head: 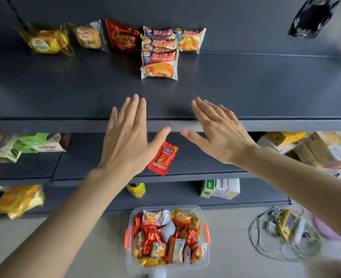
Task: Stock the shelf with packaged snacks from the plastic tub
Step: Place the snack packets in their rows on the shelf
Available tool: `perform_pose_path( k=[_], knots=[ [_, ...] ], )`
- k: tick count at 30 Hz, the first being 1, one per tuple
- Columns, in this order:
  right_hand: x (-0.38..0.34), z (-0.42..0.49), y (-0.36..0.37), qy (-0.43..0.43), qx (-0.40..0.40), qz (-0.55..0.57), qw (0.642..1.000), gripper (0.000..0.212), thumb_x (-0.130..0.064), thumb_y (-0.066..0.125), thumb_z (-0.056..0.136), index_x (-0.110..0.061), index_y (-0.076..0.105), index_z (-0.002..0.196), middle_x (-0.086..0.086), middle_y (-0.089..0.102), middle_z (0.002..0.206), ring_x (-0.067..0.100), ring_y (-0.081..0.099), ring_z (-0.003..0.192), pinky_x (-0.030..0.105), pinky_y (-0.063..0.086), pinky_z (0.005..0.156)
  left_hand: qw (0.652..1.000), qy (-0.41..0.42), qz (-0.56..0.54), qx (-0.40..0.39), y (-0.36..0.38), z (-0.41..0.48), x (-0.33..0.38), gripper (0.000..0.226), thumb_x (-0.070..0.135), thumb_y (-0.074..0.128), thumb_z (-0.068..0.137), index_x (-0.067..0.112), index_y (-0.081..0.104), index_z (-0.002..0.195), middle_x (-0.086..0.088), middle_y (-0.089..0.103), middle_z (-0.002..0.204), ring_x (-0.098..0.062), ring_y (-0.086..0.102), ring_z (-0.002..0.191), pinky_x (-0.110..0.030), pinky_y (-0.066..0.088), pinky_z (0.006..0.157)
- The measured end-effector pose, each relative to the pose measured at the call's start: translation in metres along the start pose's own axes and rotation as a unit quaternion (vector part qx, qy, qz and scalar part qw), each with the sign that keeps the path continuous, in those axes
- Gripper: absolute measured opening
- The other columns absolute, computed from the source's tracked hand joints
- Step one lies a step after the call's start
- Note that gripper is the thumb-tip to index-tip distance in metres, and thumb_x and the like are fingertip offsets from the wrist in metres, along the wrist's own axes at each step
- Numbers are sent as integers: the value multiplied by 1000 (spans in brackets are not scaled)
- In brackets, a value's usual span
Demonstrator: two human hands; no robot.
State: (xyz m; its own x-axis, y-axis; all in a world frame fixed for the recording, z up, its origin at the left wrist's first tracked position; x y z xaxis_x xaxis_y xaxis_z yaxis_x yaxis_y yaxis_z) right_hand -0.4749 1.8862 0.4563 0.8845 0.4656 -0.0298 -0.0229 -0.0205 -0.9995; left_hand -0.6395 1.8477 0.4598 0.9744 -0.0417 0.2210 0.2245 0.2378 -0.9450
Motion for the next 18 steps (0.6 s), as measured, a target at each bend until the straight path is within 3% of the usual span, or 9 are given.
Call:
perform_pose_path(
  k=[4,9,13,18],
  knots=[
    [-24,-56,13,-20,-46,2,999,91,-73,2,83,-14,6,153,3,5,161,18,5,148,39,4,121,999,32,33,-19,1,-56,14,89,66,16,88,3,23,150,-15,21,158,-27,20,146,-41,9,117],
    [-43,-94,41,-78,-54,-17,995,84,-70,15,86,-16,26,150,13,29,154,30,27,143,49,20,116,992,56,74,-83,33,-108,9,87,66,18,89,4,24,150,-16,22,157,-30,23,145,-48,17,117],
    [-43,-112,94,-74,-107,-15,991,84,-73,11,83,-27,12,152,10,14,159,27,15,147,46,8,117,983,62,97,-144,84,-148,-4,88,67,16,88,5,30,148,-18,27,155,-32,29,142,-50,22,114],
    [-26,-124,186,-12,-155,22,988,81,-72,22,86,-28,8,153,8,9,160,27,14,146,43,11,117,982,61,69,-162,158,-194,-23,72,52,54,87,0,48,137,-22,44,144,-39,49,127,-53,36,104]
  ],
)
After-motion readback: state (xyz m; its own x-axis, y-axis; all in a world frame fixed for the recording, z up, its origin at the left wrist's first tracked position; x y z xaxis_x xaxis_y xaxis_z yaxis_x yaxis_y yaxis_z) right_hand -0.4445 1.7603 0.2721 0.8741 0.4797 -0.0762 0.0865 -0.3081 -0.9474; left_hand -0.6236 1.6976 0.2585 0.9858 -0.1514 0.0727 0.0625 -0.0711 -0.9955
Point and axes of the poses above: each hand's wrist, its own z-axis towards the middle knuckle, its own y-axis out of the palm, x = y × z, the point moved 8 cm from there along z, towards the middle knuckle
